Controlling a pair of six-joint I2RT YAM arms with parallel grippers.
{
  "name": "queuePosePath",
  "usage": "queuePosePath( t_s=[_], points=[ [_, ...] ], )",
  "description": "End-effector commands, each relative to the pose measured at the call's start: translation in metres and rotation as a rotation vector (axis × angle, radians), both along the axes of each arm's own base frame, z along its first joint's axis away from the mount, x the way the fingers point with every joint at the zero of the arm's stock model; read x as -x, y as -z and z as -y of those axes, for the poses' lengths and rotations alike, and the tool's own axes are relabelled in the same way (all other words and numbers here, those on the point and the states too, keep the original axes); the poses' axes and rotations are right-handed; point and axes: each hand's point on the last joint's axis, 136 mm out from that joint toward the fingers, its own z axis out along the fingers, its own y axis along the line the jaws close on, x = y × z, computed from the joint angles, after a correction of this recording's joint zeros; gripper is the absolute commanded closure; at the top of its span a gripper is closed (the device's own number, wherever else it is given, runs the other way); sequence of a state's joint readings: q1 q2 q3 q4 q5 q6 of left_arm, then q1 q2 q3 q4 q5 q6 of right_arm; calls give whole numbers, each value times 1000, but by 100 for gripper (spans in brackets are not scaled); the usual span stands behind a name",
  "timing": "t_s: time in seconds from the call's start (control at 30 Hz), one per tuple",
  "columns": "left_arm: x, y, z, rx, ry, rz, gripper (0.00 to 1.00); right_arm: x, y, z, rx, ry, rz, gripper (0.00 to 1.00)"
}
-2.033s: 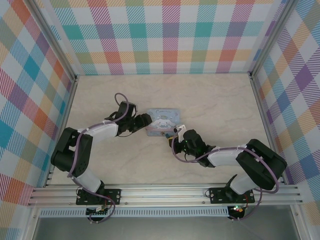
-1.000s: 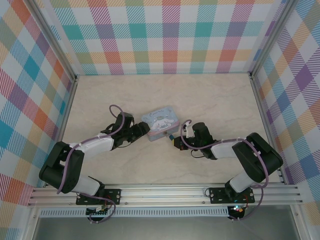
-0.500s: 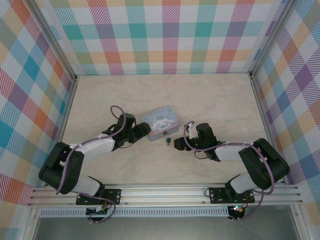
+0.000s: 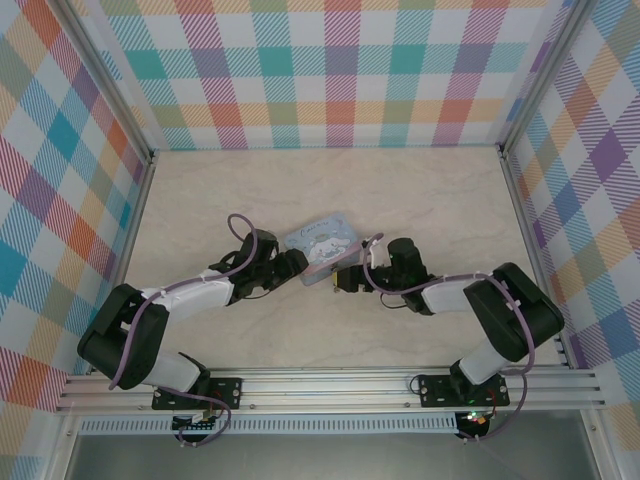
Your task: Unlock the padlock with the key
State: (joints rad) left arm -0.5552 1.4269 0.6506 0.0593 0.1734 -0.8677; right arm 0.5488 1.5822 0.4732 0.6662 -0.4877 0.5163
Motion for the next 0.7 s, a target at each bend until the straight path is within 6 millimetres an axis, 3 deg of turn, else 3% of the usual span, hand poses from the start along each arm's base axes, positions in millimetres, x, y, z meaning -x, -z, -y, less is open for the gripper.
queuePosePath(
  t_s=[0.0, 0.33, 0.67],
  points=[
    [33, 39, -15, -96, 14, -141, 34, -11, -11, -7, -61, 15, 3, 22],
    [29, 35, -15, -96, 5, -119, 32, -16, -4, -9, -79, 33, -21, 15],
    [27, 32, -16, -98, -3, -110, 30, -16, -1, -8, -68, 43, -41, 14]
  ],
)
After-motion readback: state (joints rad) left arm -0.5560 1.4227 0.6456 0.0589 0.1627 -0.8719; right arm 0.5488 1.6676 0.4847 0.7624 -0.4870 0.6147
